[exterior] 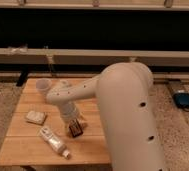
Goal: Place the eraser on the white sponge
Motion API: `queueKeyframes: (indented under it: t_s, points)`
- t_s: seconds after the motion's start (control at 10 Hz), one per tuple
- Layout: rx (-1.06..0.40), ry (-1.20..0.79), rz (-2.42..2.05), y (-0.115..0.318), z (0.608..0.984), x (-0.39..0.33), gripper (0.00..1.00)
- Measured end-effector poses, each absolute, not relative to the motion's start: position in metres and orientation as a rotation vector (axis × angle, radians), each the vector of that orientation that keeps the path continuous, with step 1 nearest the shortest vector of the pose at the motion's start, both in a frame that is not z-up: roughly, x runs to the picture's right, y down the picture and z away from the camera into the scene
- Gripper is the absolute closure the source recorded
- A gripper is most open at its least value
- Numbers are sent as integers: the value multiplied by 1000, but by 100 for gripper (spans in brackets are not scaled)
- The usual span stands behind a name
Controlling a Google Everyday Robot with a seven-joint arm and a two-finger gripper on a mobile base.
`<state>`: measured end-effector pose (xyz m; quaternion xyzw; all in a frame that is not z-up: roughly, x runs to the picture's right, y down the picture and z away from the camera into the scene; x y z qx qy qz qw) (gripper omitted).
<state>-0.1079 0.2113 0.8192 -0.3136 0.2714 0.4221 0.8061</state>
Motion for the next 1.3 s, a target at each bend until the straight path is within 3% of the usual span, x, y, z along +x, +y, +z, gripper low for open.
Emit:
queueKeyframes:
  t_s: [0.5, 0.7, 1.0, 1.3]
  points:
    - [-674, 591, 896, 214, 828, -115, 80]
    - [-663, 588, 901, 206, 828, -116, 96]
    - [-638, 486, 864, 164, 812, -144, 100]
    - [-680, 329, 710, 151, 776, -201, 100]
